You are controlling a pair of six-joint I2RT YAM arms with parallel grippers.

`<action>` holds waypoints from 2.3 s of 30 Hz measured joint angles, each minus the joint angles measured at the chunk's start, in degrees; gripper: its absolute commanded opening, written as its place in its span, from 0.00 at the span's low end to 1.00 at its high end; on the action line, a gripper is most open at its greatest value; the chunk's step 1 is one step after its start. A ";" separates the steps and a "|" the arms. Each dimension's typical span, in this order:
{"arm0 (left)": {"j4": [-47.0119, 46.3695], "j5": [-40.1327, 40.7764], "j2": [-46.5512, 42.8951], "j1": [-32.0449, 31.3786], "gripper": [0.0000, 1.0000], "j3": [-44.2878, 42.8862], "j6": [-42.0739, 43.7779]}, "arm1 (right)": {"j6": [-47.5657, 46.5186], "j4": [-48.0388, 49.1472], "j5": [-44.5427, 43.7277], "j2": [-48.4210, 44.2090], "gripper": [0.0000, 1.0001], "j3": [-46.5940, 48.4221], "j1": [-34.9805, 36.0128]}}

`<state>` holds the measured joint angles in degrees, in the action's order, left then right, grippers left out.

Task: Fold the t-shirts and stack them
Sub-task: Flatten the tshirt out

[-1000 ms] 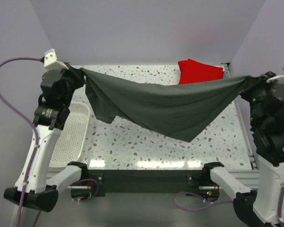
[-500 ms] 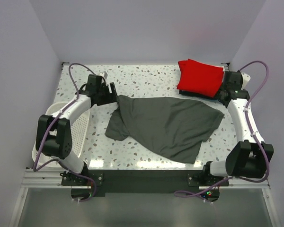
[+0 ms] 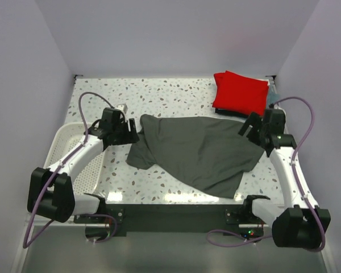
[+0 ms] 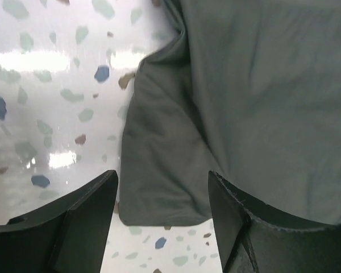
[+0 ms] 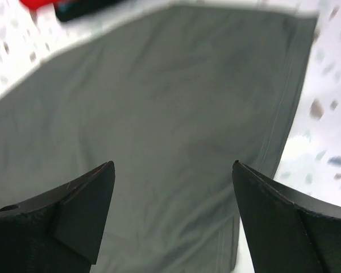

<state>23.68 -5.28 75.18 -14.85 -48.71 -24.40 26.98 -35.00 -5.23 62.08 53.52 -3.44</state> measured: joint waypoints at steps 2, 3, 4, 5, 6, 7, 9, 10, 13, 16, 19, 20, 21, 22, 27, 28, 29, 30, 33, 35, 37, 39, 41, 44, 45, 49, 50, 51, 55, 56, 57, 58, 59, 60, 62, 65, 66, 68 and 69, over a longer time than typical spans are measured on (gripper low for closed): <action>1.73 1.22 0.00 -1.22 0.68 0.96 0.00 | 1.33 -1.84 1.51 -3.69 0.86 -4.52 2.10; 2.49 1.81 0.00 -1.90 0.68 1.31 -0.02 | 2.14 -2.38 1.97 -5.27 0.86 -6.49 3.48; 3.06 2.56 0.00 -2.54 0.68 1.62 -0.02 | 2.78 -3.06 2.19 -6.23 0.85 -7.85 4.59; 3.58 3.19 0.00 -3.08 0.67 1.86 -0.02 | 3.63 -3.65 2.62 -7.21 0.85 -9.29 5.86; 3.96 3.69 0.00 -3.54 0.67 2.16 -0.07 | 4.50 -3.98 3.32 -8.07 0.85 -10.82 7.15; 4.24 4.15 0.00 -3.89 0.66 2.62 -0.13 | 5.33 -4.24 3.56 -8.66 0.85 -12.13 8.28; 4.52 5.22 0.00 -4.15 0.66 3.85 -0.44 | 6.93 -4.76 3.96 -9.09 0.85 -14.25 9.97; 4.66 5.81 0.00 -4.26 0.65 4.39 -0.50 | 7.45 -4.85 4.24 -9.11 0.85 -14.82 10.32; 5.20 7.65 0.02 -4.33 0.63 6.12 -0.83 | 8.72 -4.96 4.76 -9.25 0.85 -15.78 10.69; 4.96 8.28 0.22 -4.33 0.59 7.13 -1.51 | 9.31 -4.87 4.79 -9.25 0.85 -15.78 10.69; 3.87 7.54 0.57 -4.33 0.55 8.20 -2.03 | 9.49 -4.85 4.79 -9.22 0.85 -15.78 10.69; 3.58 7.08 0.83 -4.33 0.54 8.52 -2.21 | 9.49 -4.85 4.79 -9.20 0.85 -15.78 10.69; 3.02 6.54 1.11 -4.33 0.51 8.98 -2.47 | 9.51 -4.85 4.79 -9.20 0.85 -15.78 10.69; 2.56 6.10 1.29 -4.33 0.50 9.38 -2.60 | 9.51 -4.85 4.79 -9.20 0.85 -15.78 10.69; 1.55 4.42 2.49 -4.35 0.48 11.50 -3.72 | 9.51 -4.87 4.79 -9.20 0.85 -15.78 10.86; 1.22 4.31 2.43 -4.35 0.48 11.54 -3.87 | 9.51 -4.87 4.79 -9.20 0.85 -15.78 10.91; 1.14 4.24 2.43 -4.35 0.47 11.56 -4.00 | 9.51 -4.87 4.79 -9.20 0.85 -15.78 10.91; 1.14 4.24 2.43 -4.35 0.47 11.56 -4.07 | 9.51 -4.85 4.79 -9.20 0.85 -15.78 10.91; 0.85 4.17 2.43 -4.35 0.38 11.69 -4.17 | 9.51 -4.85 4.79 -9.20 0.85 -15.78 10.91; 0.57 4.07 2.47 -4.35 0.33 11.87 -4.52 | 9.51 -4.85 4.79 -9.20 0.85 -15.78 10.91; 0.37 3.87 2.64 -4.35 0.20 11.87 -4.63 | 9.51 -4.85 4.79 -9.20 0.85 -15.78 10.93; 0.24 3.54 2.93 -4.35 0.06 11.87 -4.72 | 9.51 -4.81 4.79 -9.16 0.85 -15.91 10.95; 0.26 3.23 2.95 -4.35 0.00 11.87 -4.59 | 9.51 -4.59 4.79 -8.81 0.85 -16.33 11.06; 0.52 2.89 2.95 -4.35 0.00 11.74 -4.55 | 9.51 -3.93 4.79 -7.23 0.85 -17.00 11.39; 1.22 2.62 2.99 -4.35 0.00 11.26 -4.55 | 9.49 -3.50 4.79 -6.16 0.85 -17.29 11.43; 2.73 1.92 3.23 -4.28 0.00 6.82 -4.55 | 9.51 -1.66 5.16 -1.25 0.85 -17.77 11.65; 2.97 1.73 3.34 -4.17 0.00 5.11 -4.55 | 9.51 -0.94 5.27 0.22 0.85 -17.79 11.65; 2.97 1.46 3.52 -4.00 0.00 3.32 -4.52 | 9.51 -0.20 5.33 1.64 0.85 -17.79 11.65; 2.93 0.35 4.94 -2.23 0.00 -2.89 -4.42 | 9.49 2.58 5.38 7.41 0.86 -17.66 11.65; 2.95 0.09 5.35 -1.75 0.00 -3.96 -4.31 | 9.44 3.08 5.38 9.07 0.86 -17.44 11.65; 2.99 -0.17 5.97 -1.18 0.00 -5.16 -4.22 | 9.44 3.45 5.38 10.29 0.86 -17.14 11.65; 3.02 -0.39 6.64 -0.59 0.00 -6.25 -3.98 | 9.38 3.63 5.38 12.04 0.86 -16.46 11.65; 3.06 -0.57 7.34 -0.07 0.00 -7.30 -3.80 | 9.25 3.65 5.31 13.90 0.86 -15.43 11.65; 3.19 -0.72 8.11 0.39 0.00 -8.28 -3.52 | 9.09 3.82 5.18 15.39 0.86 -14.23 11.65; 3.39 -1.18 9.29 1.20 0.00 -9.81 -3.34 | 8.87 4.76 4.87 18.58 0.86 -11.82 11.65; 4.00 -2.16 10.58 2.19 0.00 -11.76 -2.95 | 8.37 5.14 4.57 22.95 0.86 -8.07 11.65; 4.37 -2.54 11.02 2.58 0.00 -12.61 -2.91 | 8.15 5.05 4.35 24.65 0.86 -6.56 11.67; 4.79 -3.19 11.67 3.17 0.00 -14.16 -2.73 | 7.67 5.01 4.04 27.76 0.86 -3.45 11.69; 5.11 -3.56 11.96 3.45 0.00 -15.10 -2.54 | 7.41 4.76 3.58 29.70 0.87 -1.44 11.69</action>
<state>28.80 -8.84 87.13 -11.40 -63.81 -26.94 34.39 -30.24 -1.65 91.79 52.07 8.25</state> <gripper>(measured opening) 0.020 0.862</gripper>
